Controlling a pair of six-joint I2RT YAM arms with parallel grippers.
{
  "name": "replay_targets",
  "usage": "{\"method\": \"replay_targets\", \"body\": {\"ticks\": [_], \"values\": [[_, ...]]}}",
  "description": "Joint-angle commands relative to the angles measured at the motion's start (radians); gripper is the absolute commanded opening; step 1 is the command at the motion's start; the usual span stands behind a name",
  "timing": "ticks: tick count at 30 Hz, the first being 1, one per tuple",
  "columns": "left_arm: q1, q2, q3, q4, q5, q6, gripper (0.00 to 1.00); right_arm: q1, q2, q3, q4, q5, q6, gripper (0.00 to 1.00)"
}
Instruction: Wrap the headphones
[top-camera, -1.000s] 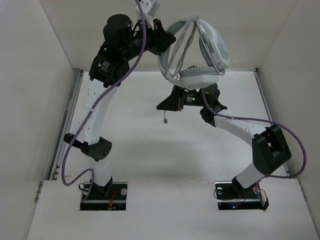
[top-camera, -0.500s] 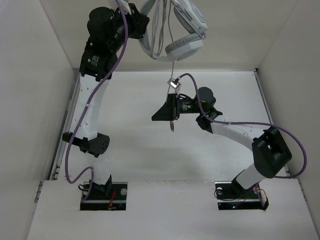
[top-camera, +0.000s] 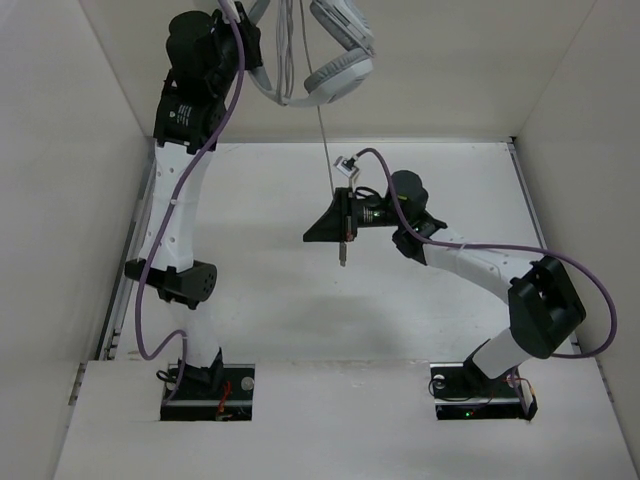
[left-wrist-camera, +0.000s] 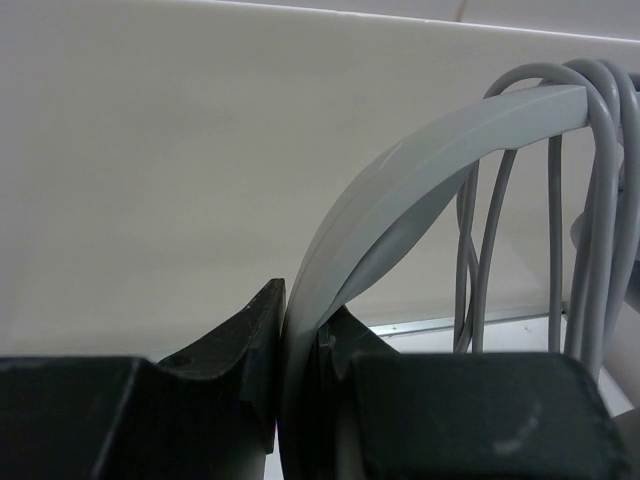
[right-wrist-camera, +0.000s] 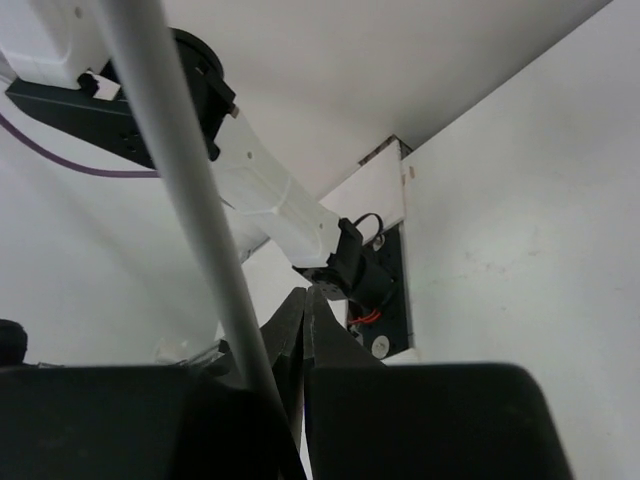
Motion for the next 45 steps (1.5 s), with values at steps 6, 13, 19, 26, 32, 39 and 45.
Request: {"method": "replay_targets", "body": {"ticks": [6, 13, 19, 26, 32, 39, 45], "values": [[-0.048, -0.038, 0.056, 0.158, -0.077, -0.054, 0.02, 0.017, 0.009, 0.151, -0.365, 0.059, -0.271, 0.01], [-0.111, -0.053, 0.06, 0.164, -0.088, -0.059, 0.02, 0.004, 0.045, 0.194, -0.447, 0.133, -0.325, 0.01], [-0.134, -0.046, 0.07, 0.166, -0.093, -0.054, 0.02, 0.011, 0.087, 0.237, -0.514, 0.156, -0.371, 0.02], [-0.129, -0.015, 0.072, 0.173, -0.117, -0.048, 0.02, 0.054, 0.104, 0.28, -0.559, 0.17, -0.397, 0.02], [-0.151, 0.019, 0.076, 0.189, -0.157, -0.013, 0.02, 0.07, 0.122, 0.318, -0.58, 0.17, -0.402, 0.02], [-0.137, 0.058, 0.076, 0.213, -0.209, 0.02, 0.02, 0.07, 0.116, 0.331, -0.643, 0.211, -0.457, 0.02], [-0.172, 0.077, 0.054, 0.23, -0.243, 0.076, 0.01, 0.07, 0.124, 0.358, -0.671, 0.224, -0.471, 0.02]]}}
